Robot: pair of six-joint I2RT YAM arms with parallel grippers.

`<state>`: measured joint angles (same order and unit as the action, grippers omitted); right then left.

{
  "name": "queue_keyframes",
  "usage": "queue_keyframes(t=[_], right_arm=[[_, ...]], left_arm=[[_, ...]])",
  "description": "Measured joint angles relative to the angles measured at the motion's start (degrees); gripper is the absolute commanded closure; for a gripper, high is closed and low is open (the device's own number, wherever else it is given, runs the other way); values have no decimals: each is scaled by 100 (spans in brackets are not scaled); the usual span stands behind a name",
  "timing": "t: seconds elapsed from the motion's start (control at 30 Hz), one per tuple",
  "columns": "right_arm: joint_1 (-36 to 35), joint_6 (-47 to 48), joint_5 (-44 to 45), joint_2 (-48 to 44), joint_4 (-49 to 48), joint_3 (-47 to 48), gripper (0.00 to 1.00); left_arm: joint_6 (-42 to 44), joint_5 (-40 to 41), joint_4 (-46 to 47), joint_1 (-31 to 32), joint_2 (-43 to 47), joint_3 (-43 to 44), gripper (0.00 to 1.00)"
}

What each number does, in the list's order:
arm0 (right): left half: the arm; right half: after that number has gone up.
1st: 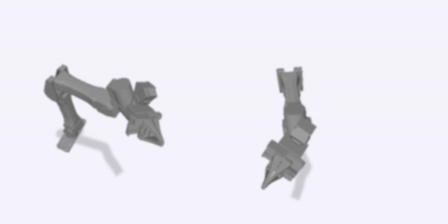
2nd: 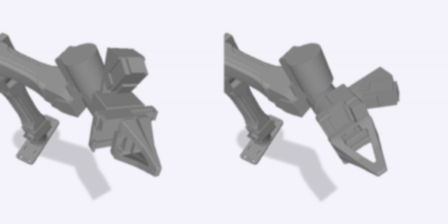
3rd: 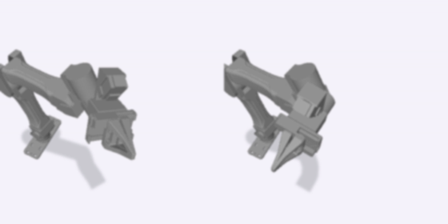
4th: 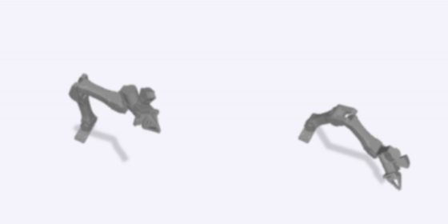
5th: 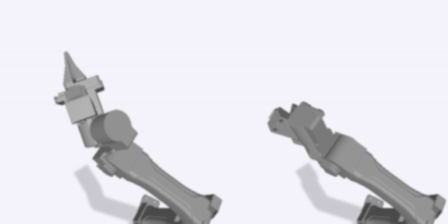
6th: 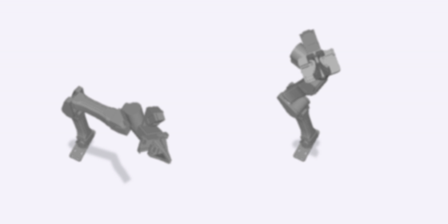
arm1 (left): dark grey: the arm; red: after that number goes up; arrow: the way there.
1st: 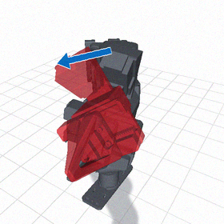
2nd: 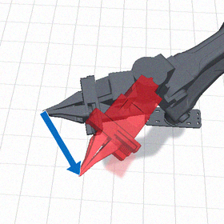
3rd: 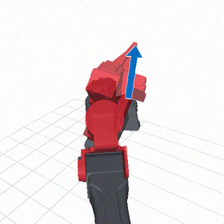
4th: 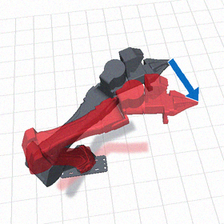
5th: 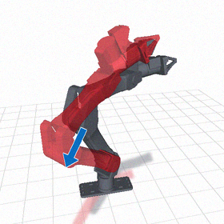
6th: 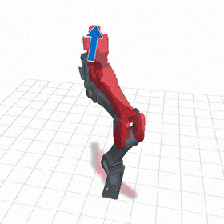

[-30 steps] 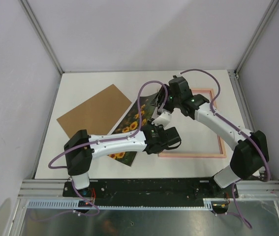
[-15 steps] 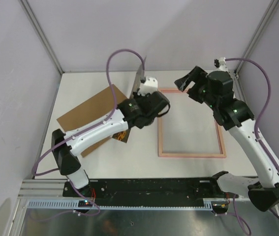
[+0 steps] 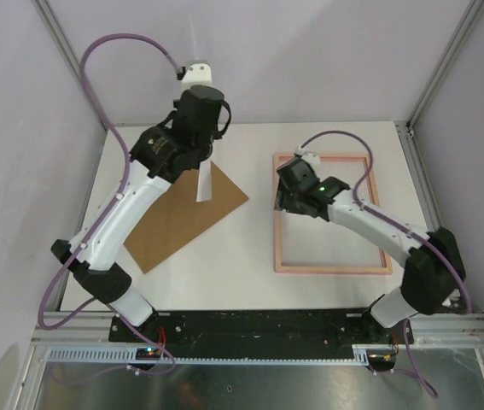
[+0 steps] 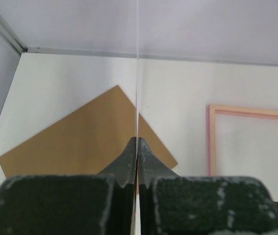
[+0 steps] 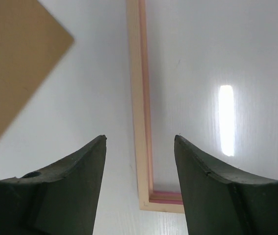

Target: Put the photo into the frame

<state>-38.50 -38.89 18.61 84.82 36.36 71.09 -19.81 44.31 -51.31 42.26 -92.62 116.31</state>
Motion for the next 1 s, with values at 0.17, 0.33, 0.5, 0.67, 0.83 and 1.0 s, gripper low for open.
queue_keyframes(t=[0.17, 0.33, 0.5, 0.67, 0.83, 1.0], right_arm=[[-387, 26, 105, 885, -107, -2, 41], [-603, 37, 96, 1517, -251, -4, 47], [-710, 35, 90, 1853, -332, -4, 48], [-758, 11, 118, 2031, -365, -4, 49], [-782, -2, 155, 2100, -369, -4, 54], [-839, -7, 186, 2181, -361, -4, 60]], left_arm=[[83, -581, 17, -348, 221, 120, 100], [90, -979, 15, -634, 356, 111, 100], [90, -1213, 15, -826, 507, 15, 100], [90, -1362, 20, -955, 573, -28, 100], [98, -1499, 20, -1036, 575, -50, 100], [105, -1572, 20, -1110, 584, -63, 100]])
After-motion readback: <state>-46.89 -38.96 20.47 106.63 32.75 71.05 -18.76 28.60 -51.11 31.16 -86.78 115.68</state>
